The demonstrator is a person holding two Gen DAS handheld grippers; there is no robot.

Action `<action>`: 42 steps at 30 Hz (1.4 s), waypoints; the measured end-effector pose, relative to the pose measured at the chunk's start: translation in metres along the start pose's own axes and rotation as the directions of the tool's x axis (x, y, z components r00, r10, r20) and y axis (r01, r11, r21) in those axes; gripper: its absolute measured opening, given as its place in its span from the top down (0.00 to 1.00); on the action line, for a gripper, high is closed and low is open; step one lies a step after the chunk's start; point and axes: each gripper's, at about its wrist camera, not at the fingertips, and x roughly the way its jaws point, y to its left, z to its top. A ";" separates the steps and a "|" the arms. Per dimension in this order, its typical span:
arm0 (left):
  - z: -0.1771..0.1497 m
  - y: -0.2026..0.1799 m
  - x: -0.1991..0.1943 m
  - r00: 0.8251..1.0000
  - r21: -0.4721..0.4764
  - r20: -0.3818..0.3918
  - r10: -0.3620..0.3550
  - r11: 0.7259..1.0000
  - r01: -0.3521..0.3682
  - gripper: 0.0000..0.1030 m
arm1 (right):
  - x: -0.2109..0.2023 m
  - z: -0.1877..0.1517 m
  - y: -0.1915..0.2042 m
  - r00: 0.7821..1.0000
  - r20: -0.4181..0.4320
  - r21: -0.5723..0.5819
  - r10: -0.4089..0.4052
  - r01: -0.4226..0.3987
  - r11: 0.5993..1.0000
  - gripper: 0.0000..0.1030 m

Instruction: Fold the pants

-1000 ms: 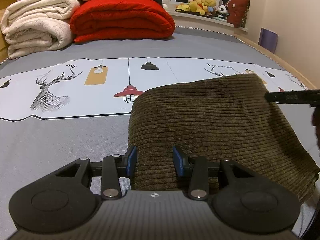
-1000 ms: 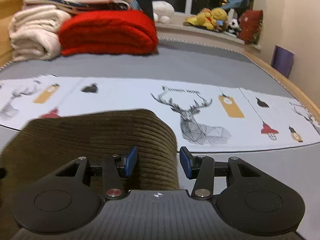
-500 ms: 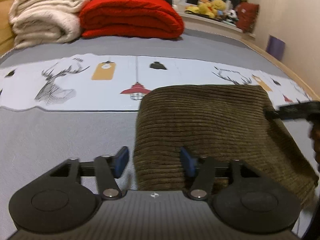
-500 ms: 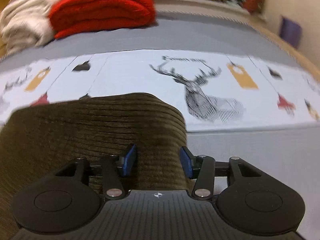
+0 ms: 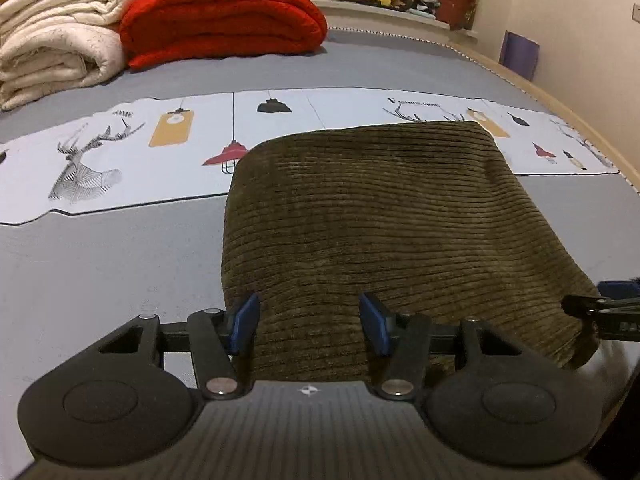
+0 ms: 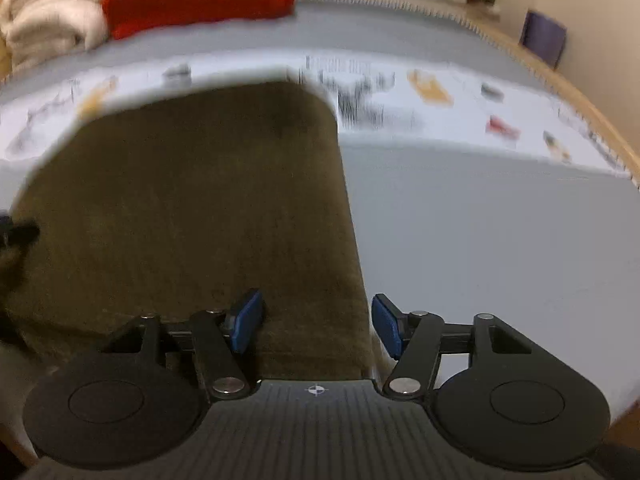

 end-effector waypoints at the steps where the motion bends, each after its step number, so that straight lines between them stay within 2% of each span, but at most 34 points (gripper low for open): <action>1: 0.000 -0.002 -0.003 1.000 0.000 0.006 0.010 1.000 -0.010 0.39 | -0.003 0.000 -0.004 1.000 0.002 0.024 0.004 -0.004 1.000 0.32; 3: -0.003 -0.008 -0.012 0.998 0.020 0.039 0.048 0.999 -0.049 0.27 | -0.016 -0.002 -0.015 1.000 0.016 0.085 0.020 -0.021 0.996 0.31; 4: -0.006 -0.012 -0.017 0.997 0.030 0.056 0.062 0.998 -0.063 0.16 | -0.024 -0.003 -0.019 0.999 0.034 0.111 0.027 -0.030 0.993 0.31; 7: -0.013 -0.022 -0.037 0.992 0.026 0.100 0.077 0.996 -0.080 0.09 | -0.051 -0.007 -0.024 0.995 0.096 0.146 0.028 -0.042 0.988 0.29; 8: -0.015 -0.024 -0.045 0.991 0.007 0.109 0.075 0.997 -0.076 0.03 | -0.060 -0.009 -0.022 0.992 0.125 0.143 0.028 -0.045 0.989 0.26; 9: -0.016 -0.026 -0.051 0.990 -0.017 0.116 0.076 0.997 -0.075 0.00 | -0.069 -0.009 -0.020 0.988 0.154 0.130 0.026 -0.046 0.990 0.21; 10: -0.018 -0.030 -0.058 0.988 -0.040 0.127 0.083 0.996 -0.079 0.00 | -0.077 -0.011 -0.017 0.983 0.185 0.106 0.023 -0.044 0.993 0.15; 13: -0.026 -0.049 -0.083 0.977 -0.054 0.152 0.151 0.988 -0.144 0.00 | -0.094 -0.017 -0.004 0.973 0.232 0.024 0.010 -0.016 1.000 0.09; 15: -0.030 -0.061 -0.097 0.980 -0.045 0.145 0.135 0.990 -0.130 0.00 | -0.099 -0.022 0.000 0.974 0.226 -0.002 -0.009 0.010 1.000 0.07; 17: -0.033 -0.069 -0.109 0.985 -0.073 0.113 0.130 0.990 -0.122 0.00 | -0.104 -0.025 0.000 0.978 0.208 0.002 -0.021 0.021 1.000 0.07; 20: -0.045 -0.081 -0.119 0.991 -0.110 0.013 0.130 0.986 -0.128 0.00 | -0.113 -0.030 0.000 0.984 0.179 0.011 -0.023 0.021 1.000 0.07; 22: -0.052 -0.087 -0.118 0.993 -0.115 -0.045 0.112 0.987 -0.116 0.00 | -0.118 -0.033 0.003 0.987 0.160 0.013 -0.034 0.032 0.999 0.05; 25: -0.049 -0.086 -0.114 0.995 -0.085 -0.034 0.094 0.992 -0.096 0.00 | -0.119 -0.038 0.008 0.990 0.138 0.002 -0.010 0.009 1.000 0.04; 27: -0.050 -0.078 -0.108 0.993 -0.107 -0.023 0.118 0.987 -0.120 0.00 | -0.117 -0.040 0.014 0.990 0.142 -0.026 -0.009 0.013 1.000 0.04; 30: -0.052 -0.067 -0.093 0.985 -0.146 -0.077 0.155 0.975 -0.165 0.00 | -0.107 -0.041 0.016 0.992 0.122 -0.045 -0.017 0.022 0.999 0.04; 33: -0.053 -0.062 -0.084 0.981 -0.157 -0.112 0.158 0.972 -0.174 0.00 | -0.098 -0.041 0.012 0.995 0.096 -0.035 -0.023 0.026 0.999 0.04; 38: -0.054 -0.069 -0.086 0.986 -0.109 -0.080 0.144 0.982 -0.152 0.00 | -0.091 -0.040 0.000 0.998 0.064 0.032 -0.020 0.018 0.999 0.04; 42: -0.052 -0.072 -0.086 0.989 -0.100 -0.064 0.131 0.985 -0.137 0.00 | -0.090 -0.041 -0.001 0.998 0.064 0.035 -0.020 0.018 0.999 0.04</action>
